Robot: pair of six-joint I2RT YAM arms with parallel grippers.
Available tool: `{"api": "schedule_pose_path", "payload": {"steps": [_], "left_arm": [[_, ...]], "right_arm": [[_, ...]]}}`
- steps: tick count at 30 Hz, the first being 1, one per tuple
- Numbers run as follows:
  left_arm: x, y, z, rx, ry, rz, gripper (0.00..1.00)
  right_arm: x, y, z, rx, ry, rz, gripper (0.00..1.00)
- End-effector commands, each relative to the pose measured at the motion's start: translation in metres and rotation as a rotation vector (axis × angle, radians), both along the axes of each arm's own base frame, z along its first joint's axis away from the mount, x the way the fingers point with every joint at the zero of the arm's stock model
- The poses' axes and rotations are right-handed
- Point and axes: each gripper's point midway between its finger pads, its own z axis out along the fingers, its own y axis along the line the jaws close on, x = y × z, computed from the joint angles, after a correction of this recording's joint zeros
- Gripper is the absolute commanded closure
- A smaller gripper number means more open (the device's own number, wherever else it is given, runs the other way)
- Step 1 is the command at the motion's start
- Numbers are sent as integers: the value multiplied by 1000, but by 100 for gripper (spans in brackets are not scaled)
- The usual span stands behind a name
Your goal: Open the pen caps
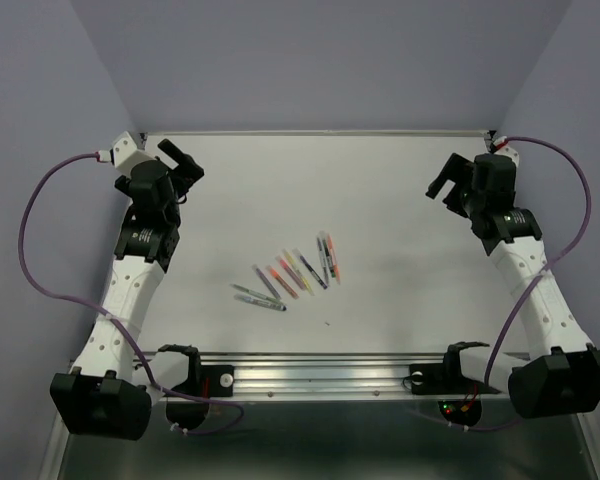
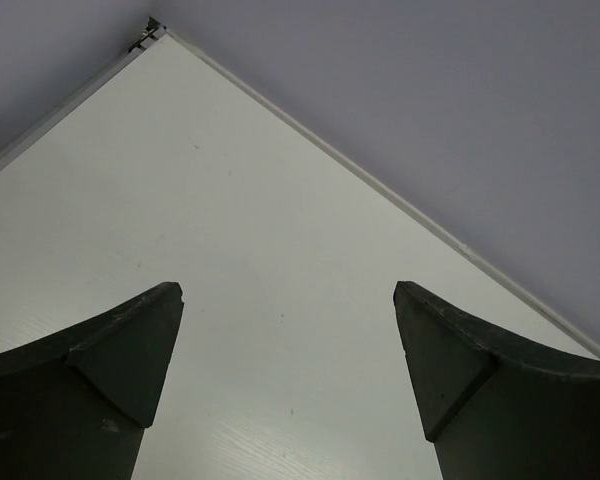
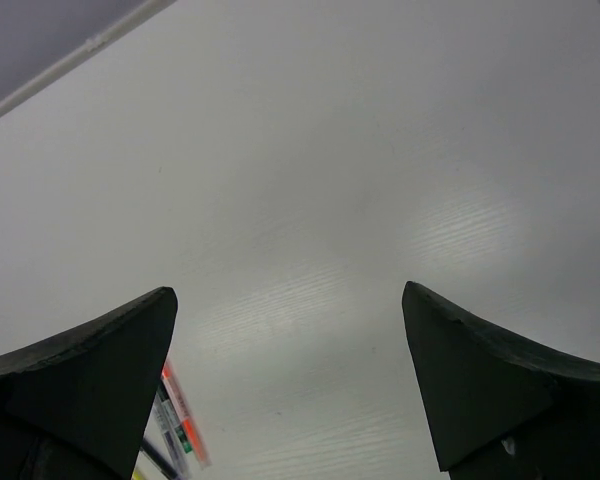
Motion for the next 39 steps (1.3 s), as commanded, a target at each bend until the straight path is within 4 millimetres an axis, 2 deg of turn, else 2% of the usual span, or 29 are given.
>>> {"api": "schedule_pose_path", "payload": {"steps": [1, 2, 4, 6, 8, 10, 11, 12, 13, 14, 16, 17, 18, 19, 20, 21, 23, 27, 30, 39], "left_arm": [[-1, -1, 19, -17, -57, -10, 1], [-2, -2, 20, -18, -63, -16, 1], [-1, -5, 20, -25, -67, -27, 1], [-1, -6, 20, -26, -65, -33, 1], [0, -7, 13, -37, -51, -34, 1], [2, -9, 8, -48, -43, -43, 1], [5, -10, 0, -50, -30, -45, 1], [7, -12, -4, -50, -20, -52, 1], [9, -13, -8, -44, -6, -61, 1], [12, -15, -16, -37, 23, -72, 1], [14, -18, -22, -40, 44, -85, 1], [15, -20, -27, -44, 59, -94, 1], [15, -25, -30, -60, 64, -115, 1], [15, -27, -32, -64, 68, -127, 1], [16, -30, -36, -68, 76, -136, 1], [16, -30, -38, -68, 81, -139, 1], [16, -31, -41, -72, 91, -141, 1], [15, -35, -44, -82, 96, -160, 1], [15, -36, -45, -82, 96, -163, 1], [14, -41, -48, -86, 100, -183, 1]], "right_arm": [[2, -9, 46, -19, -171, -35, 0], [1, -4, 46, -17, -187, 2, 0], [4, 20, 41, 32, -195, 127, 0], [7, 44, 33, 83, -159, 260, 0], [8, 58, 29, 101, -113, 319, 0], [15, 67, 8, 54, -39, 311, 0], [8, 96, 4, 17, -4, 364, 0], [13, 97, -12, -81, 43, 321, 0], [10, 111, -20, -118, 78, 346, 0], [5, 138, -20, -135, 84, 408, 0], [6, 154, -34, -136, 136, 437, 0], [8, 159, -53, -158, 191, 440, 0], [5, 174, -58, -181, 199, 457, 0], [6, 176, -65, -223, 207, 431, 0], [5, 183, -84, -258, 261, 446, 0], [4, 194, -83, -273, 262, 454, 0], [4, 200, -105, -297, 324, 453, 0], [5, 208, -122, -313, 357, 430, 0], [3, 212, -151, -344, 423, 444, 0], [-2, 217, -187, -375, 506, 465, 0]]}}
